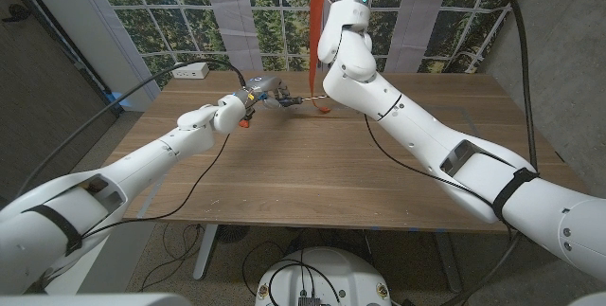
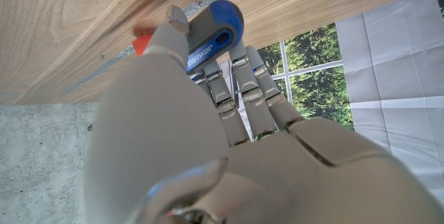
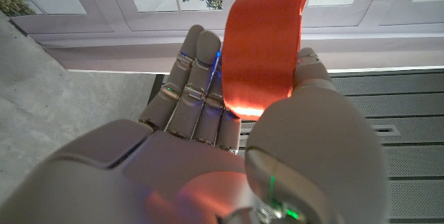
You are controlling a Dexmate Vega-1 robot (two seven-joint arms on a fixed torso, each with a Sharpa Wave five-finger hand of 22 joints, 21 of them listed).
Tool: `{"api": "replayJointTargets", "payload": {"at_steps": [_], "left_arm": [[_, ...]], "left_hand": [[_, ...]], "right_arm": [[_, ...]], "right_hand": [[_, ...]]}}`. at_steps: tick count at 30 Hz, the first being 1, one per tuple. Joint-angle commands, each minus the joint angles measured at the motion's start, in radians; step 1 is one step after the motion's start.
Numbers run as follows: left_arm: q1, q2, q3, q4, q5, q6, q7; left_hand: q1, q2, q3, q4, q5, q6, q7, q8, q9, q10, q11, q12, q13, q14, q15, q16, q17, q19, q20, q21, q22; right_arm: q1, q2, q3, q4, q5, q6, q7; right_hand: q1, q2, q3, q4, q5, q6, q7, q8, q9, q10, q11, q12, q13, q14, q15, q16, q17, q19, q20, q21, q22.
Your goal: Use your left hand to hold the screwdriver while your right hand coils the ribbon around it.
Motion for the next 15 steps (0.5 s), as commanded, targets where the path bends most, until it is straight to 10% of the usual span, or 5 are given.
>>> {"api": "replayJointTargets", "payload": {"at_steps": [1,15], "left_arm": [[-0.035,-0.026,0.026,0.046,0.004,-0.013,0.006],[-0.033,-0.088,0.030,0.031,0.017,0.116,0.081]], "left_hand": [[0.143,0.156,0.008,0.002,0.008,0.068,-0.001,0.004,0.006,0.028,-0.028,-0.003,0.006,0.157,-0.263,0.002,0.190,-0.006,0.003,0.009,0.002],[0.144,0.155,0.007,0.002,0.009,0.075,0.000,0.000,0.007,0.036,-0.026,-0.008,0.003,0.159,-0.263,0.002,0.198,-0.004,0.003,0.024,-0.002]], "right_arm": [[-0.051,-0.033,0.001,-0.079,-0.043,-0.072,0.020],[-0.078,-0.073,-0.046,-0.146,-0.163,-0.097,0.084]], "right_hand": [[0.217,0.201,0.001,0.002,-0.006,0.033,-0.001,0.002,0.079,0.057,-0.048,0.012,0.297,0.078,-0.101,-0.007,-0.008,-0.001,-0.007,0.014,-0.001],[0.222,0.202,0.001,0.000,-0.005,0.051,0.005,0.002,0.077,0.081,-0.048,0.012,0.286,0.095,-0.100,-0.007,0.004,0.010,0.000,0.038,-0.007]]}}
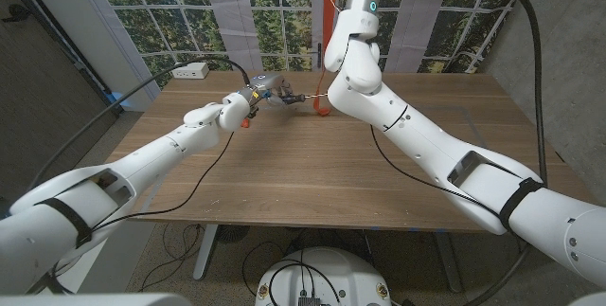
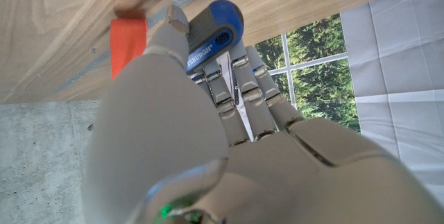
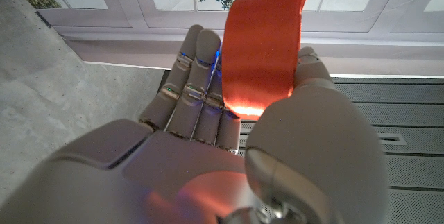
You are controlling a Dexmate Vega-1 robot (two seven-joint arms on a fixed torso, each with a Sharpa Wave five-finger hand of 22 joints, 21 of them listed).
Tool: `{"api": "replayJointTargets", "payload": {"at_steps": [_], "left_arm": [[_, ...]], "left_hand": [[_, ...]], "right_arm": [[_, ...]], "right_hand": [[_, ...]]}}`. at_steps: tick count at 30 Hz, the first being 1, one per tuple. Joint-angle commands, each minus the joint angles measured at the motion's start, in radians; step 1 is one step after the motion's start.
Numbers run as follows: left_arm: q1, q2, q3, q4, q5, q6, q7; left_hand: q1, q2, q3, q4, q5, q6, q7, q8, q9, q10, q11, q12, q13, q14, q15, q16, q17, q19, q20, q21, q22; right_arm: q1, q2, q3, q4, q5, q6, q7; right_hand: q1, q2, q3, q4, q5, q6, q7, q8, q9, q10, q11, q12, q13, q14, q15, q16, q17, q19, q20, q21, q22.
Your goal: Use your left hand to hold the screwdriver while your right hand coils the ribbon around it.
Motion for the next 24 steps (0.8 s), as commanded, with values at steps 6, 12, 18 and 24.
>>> {"api": "replayJointTargets", "payload": {"at_steps": [6,12,18,24], "left_arm": [[0.031,-0.082,-0.022,-0.028,-0.039,0.191,0.096],[0.035,-0.088,-0.020,-0.046,-0.055,0.222,0.124],[0.031,-0.091,-0.024,-0.048,-0.089,0.238,0.118],[0.027,-0.098,-0.029,-0.046,-0.113,0.258,0.128]], "left_hand": [[0.145,0.153,0.007,0.000,0.011,0.080,0.002,0.002,0.002,0.040,-0.023,-0.008,0.000,0.163,-0.263,0.003,0.204,0.005,-0.001,0.024,-0.001],[0.146,0.151,0.006,-0.001,0.013,0.081,0.005,-0.002,0.001,0.040,-0.019,-0.010,0.002,0.165,-0.263,0.003,0.208,0.008,0.003,0.033,-0.004],[0.146,0.151,0.006,-0.001,0.014,0.082,0.003,-0.005,0.002,0.041,-0.018,-0.012,0.002,0.166,-0.263,0.002,0.211,0.008,0.003,0.038,-0.005],[0.146,0.150,0.005,-0.001,0.015,0.082,0.001,-0.009,0.002,0.040,-0.018,-0.015,0.004,0.167,-0.263,0.001,0.215,0.006,0.004,0.044,-0.008]], "right_arm": [[-0.055,-0.031,-0.017,-0.083,-0.103,-0.012,0.062],[-0.069,-0.028,-0.033,-0.090,-0.186,-0.040,0.087],[-0.131,-0.022,-0.011,-0.123,-0.216,-0.054,0.086],[-0.210,-0.024,0.023,-0.172,-0.225,-0.057,0.076]], "right_hand": [[0.216,0.204,0.002,0.002,-0.004,0.048,-0.005,0.005,0.073,0.071,-0.056,0.012,0.288,0.085,-0.104,0.000,0.020,0.011,0.001,0.015,-0.002],[0.217,0.204,0.002,0.002,-0.003,0.054,-0.006,0.004,0.069,0.077,-0.062,0.012,0.285,0.092,-0.106,-0.007,0.014,0.012,0.002,0.022,-0.004],[0.219,0.202,0.004,0.000,-0.002,0.056,-0.006,0.003,0.069,0.083,-0.059,0.011,0.281,0.098,-0.105,-0.009,0.019,0.014,0.003,0.028,-0.006],[0.217,0.200,0.004,0.001,-0.001,0.057,-0.010,0.003,0.069,0.080,-0.061,0.011,0.285,0.094,-0.105,-0.019,0.018,0.011,0.003,0.033,-0.008]]}}
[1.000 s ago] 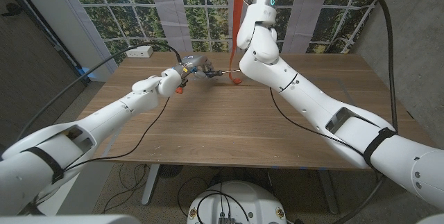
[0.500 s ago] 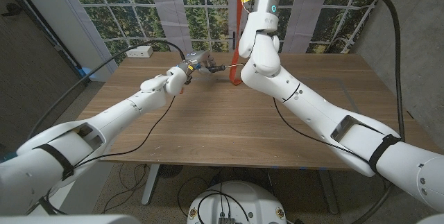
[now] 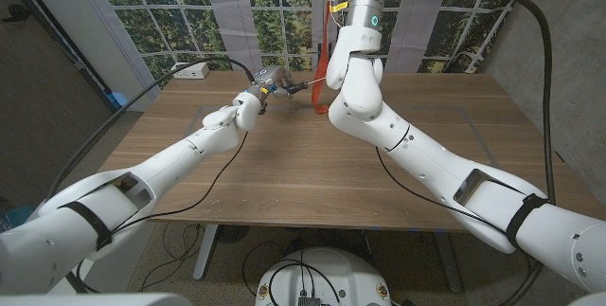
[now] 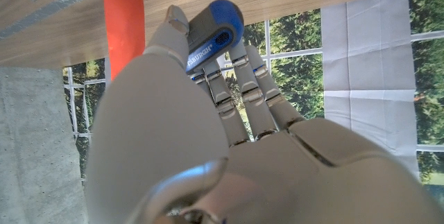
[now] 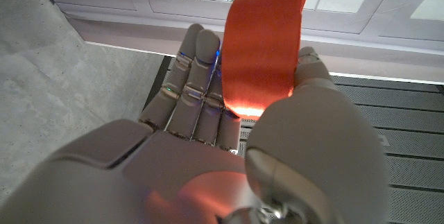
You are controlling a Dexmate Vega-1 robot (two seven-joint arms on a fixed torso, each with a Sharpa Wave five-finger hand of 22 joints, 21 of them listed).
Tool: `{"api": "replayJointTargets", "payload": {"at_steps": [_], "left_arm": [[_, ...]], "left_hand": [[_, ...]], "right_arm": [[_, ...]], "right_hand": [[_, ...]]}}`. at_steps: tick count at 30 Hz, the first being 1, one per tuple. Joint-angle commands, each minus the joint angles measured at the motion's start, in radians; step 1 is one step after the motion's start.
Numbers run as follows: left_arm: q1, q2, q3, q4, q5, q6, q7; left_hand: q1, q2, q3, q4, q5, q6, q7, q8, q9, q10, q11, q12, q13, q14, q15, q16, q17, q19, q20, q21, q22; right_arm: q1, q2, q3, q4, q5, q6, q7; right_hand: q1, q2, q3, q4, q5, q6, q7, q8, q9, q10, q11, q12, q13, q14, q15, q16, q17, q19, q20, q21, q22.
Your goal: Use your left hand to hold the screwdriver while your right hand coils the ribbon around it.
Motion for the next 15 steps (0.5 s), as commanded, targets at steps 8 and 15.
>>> {"api": "replayJointTargets", "payload": {"at_steps": [8,15], "left_arm": [[-0.015,-0.046,-0.030,0.034,-0.108,0.035,0.054],[-0.030,-0.055,-0.036,0.045,-0.149,0.018,0.061]], "left_hand": [[0.148,0.149,0.005,-0.001,0.008,0.078,-0.003,-0.008,0.003,0.030,-0.028,-0.007,0.007,0.165,-0.265,0.001,0.219,0.003,0.000,0.019,-0.001],[0.148,0.148,0.004,-0.002,0.009,0.083,-0.006,-0.010,0.003,0.035,-0.027,-0.009,0.006,0.167,-0.265,0.000,0.222,0.002,0.000,0.025,-0.003]], "right_arm": [[-0.183,0.012,0.058,-0.112,-0.049,-0.011,0.001],[-0.221,0.021,0.050,-0.108,-0.066,-0.005,0.010]], "right_hand": [[0.215,0.200,0.005,0.002,-0.001,0.047,-0.015,0.001,0.070,0.072,-0.069,0.009,0.284,0.096,-0.108,-0.011,0.007,0.005,-0.003,0.017,0.000],[0.214,0.201,0.006,0.003,-0.001,0.048,-0.016,-0.001,0.069,0.072,-0.071,0.007,0.282,0.095,-0.108,-0.017,0.008,0.003,-0.003,0.021,-0.001]]}}
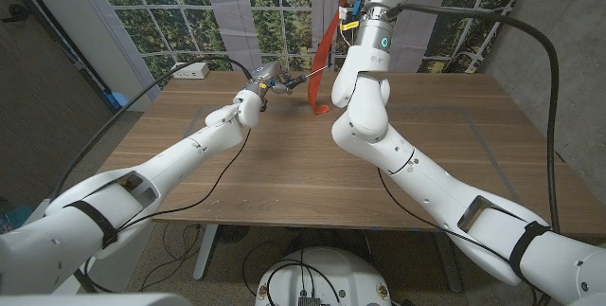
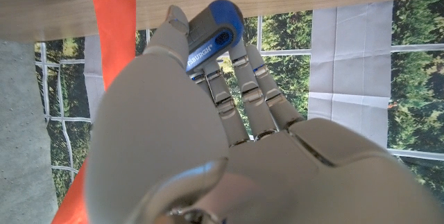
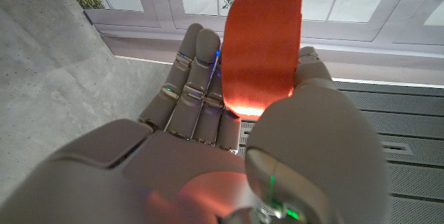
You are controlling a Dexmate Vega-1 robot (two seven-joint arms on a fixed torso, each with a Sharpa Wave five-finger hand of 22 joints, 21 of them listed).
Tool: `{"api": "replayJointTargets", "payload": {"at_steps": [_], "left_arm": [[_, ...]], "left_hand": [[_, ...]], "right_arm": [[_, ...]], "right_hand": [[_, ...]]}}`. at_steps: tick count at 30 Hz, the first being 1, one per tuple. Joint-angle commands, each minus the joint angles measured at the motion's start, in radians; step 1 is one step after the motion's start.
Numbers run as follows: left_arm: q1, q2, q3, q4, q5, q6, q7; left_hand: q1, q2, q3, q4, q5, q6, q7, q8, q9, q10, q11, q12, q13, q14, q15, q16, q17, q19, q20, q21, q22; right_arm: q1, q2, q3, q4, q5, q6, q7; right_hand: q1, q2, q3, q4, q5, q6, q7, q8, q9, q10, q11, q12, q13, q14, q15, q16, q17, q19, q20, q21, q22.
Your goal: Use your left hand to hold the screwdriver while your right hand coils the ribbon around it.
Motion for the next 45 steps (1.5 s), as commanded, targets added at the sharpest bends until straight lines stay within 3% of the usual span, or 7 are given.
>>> {"api": "replayJointTargets", "payload": {"at_steps": [1,9,16,22,25,30,45], "left_arm": [[-0.024,-0.021,-0.014,0.021,-0.067,-0.004,0.015],[-0.049,-0.024,-0.014,0.025,-0.099,0.004,-0.013],[-0.100,0.014,0.023,-0.007,-0.074,0.036,-0.123],[-0.151,0.044,0.066,-0.030,-0.028,0.056,-0.228],[-0.163,0.046,0.072,-0.042,-0.017,0.070,-0.257],[-0.167,0.040,0.066,-0.051,0.005,0.073,-0.231],[-0.179,0.027,0.066,-0.068,0.020,0.072,-0.241]], "left_hand": [[0.147,0.148,0.006,-0.003,0.010,0.079,-0.003,-0.001,0.003,0.031,-0.022,0.000,0.005,0.167,-0.265,0.004,0.222,0.003,0.000,0.010,0.001],[0.147,0.146,0.005,-0.003,0.010,0.083,-0.004,-0.005,0.003,0.031,-0.022,-0.004,0.005,0.169,-0.265,0.003,0.227,0.001,0.000,0.019,-0.001],[0.147,0.146,0.004,-0.002,0.011,0.082,-0.004,-0.009,0.003,0.033,-0.022,-0.006,0.006,0.169,-0.265,0.001,0.230,-0.001,0.000,0.024,-0.003],[0.147,0.146,0.004,-0.002,0.011,0.083,-0.004,-0.012,0.004,0.031,-0.026,-0.009,0.008,0.169,-0.265,-0.001,0.233,-0.004,0.000,0.029,-0.005],[0.147,0.146,0.004,-0.002,0.011,0.083,-0.006,-0.014,0.004,0.029,-0.025,-0.011,0.009,0.168,-0.265,-0.002,0.234,-0.006,0.000,0.032,-0.006],[0.146,0.146,0.004,-0.002,0.012,0.083,-0.008,-0.017,0.004,0.030,-0.027,-0.012,0.010,0.167,-0.265,-0.004,0.236,-0.007,-0.001,0.036,-0.007],[0.144,0.143,0.002,-0.002,0.012,0.096,-0.013,-0.020,0.004,0.039,-0.030,-0.017,0.008,0.168,-0.265,-0.008,0.242,-0.009,-0.005,0.048,-0.010]], "right_arm": [[-0.091,0.015,0.013,-0.028,-0.009,0.014,0.005],[-0.163,0.030,0.044,-0.035,0.019,-0.009,-0.024],[-0.261,0.053,0.113,-0.045,0.119,0.001,-0.122],[-0.302,0.069,0.141,-0.029,0.198,0.009,-0.184],[-0.315,0.067,0.147,-0.021,0.241,0.018,-0.196],[-0.337,0.072,0.155,0.004,0.314,0.025,-0.221],[-0.352,0.039,0.147,0.035,0.452,-0.013,-0.251]], "right_hand": [[0.214,0.200,0.006,0.002,-0.001,0.048,-0.016,0.003,0.069,0.071,-0.071,0.007,0.283,0.092,-0.111,-0.008,0.002,0.003,-0.003,0.007,-0.001],[0.211,0.199,0.004,0.004,-0.003,0.047,-0.023,0.000,0.067,0.072,-0.071,0.004,0.281,0.098,-0.110,-0.016,-0.004,0.002,-0.004,0.014,-0.002],[0.209,0.198,0.001,0.003,-0.003,0.044,-0.022,-0.001,0.072,0.070,-0.072,0.002,0.283,0.100,-0.110,-0.022,-0.009,-0.002,-0.004,0.019,-0.003],[0.210,0.196,-0.003,0.000,-0.004,0.045,-0.019,-0.004,0.070,0.070,-0.068,-0.001,0.281,0.101,-0.110,-0.026,-0.014,-0.003,-0.003,0.025,-0.003],[0.209,0.197,-0.005,0.001,-0.005,0.046,-0.017,-0.006,0.068,0.070,-0.068,-0.002,0.280,0.102,-0.108,-0.026,-0.014,-0.005,-0.003,0.027,-0.003],[0.210,0.197,-0.007,-0.001,-0.006,0.046,-0.018,-0.007,0.070,0.071,-0.067,-0.005,0.278,0.100,-0.108,-0.028,-0.017,-0.008,-0.004,0.031,-0.004],[0.212,0.197,-0.018,-0.006,-0.010,0.040,-0.017,-0.015,0.079,0.065,-0.062,-0.014,0.276,0.097,-0.108,-0.030,-0.027,-0.019,-0.003,0.044,-0.004]]}}
